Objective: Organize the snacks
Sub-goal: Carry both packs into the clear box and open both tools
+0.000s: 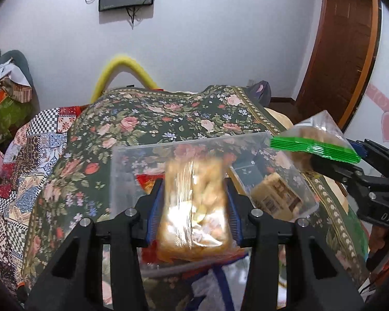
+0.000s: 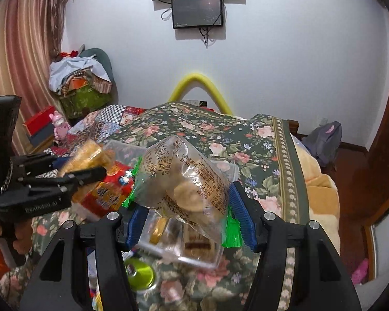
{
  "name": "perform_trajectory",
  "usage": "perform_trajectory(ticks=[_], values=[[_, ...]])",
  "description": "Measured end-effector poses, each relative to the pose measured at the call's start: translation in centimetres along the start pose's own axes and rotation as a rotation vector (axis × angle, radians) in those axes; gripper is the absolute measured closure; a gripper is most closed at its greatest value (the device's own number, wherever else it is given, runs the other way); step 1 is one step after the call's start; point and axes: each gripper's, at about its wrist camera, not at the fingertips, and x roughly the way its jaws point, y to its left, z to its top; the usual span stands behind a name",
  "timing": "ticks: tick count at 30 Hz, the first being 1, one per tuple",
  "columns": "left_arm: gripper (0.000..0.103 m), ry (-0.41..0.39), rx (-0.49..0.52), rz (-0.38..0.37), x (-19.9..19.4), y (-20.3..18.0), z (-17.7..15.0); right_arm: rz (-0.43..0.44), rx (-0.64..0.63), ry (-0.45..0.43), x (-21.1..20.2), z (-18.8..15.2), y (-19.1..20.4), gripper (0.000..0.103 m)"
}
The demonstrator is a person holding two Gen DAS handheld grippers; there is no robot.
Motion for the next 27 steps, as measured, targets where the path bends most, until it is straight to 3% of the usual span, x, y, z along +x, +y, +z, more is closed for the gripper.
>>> perform_trajectory(ticks=[10,22,24,26,27], values=[[0.061,0.056,-0.004,0.000,3.7,-0.7,0.4,-0.025,0.032,0.080,4.8,0.6,-0.6,0.045],[0.060,0.048,-0.007,0.014,1.6,0.2,-1.2,-0.061,-0.032,0.122,5.3,0.0,0.1,0.037],[0.053,0.038,0.005,0.023,0.5,0.1,-1.4,-0.047,-0.028,0.127,4.8,-0.1,0.2,0.032],[0.034,0.025,0.007,0.029,-0.7,0.1,-1.6,-0.048,-0.031,0.121,4.0,-0.2,0.4,0.025],[0.033,0.016,0.006,0.028,-1.4,0.1,-1.7,-0.052,-0.038,0.120,3.6,-0.2,0.6,0.020]])
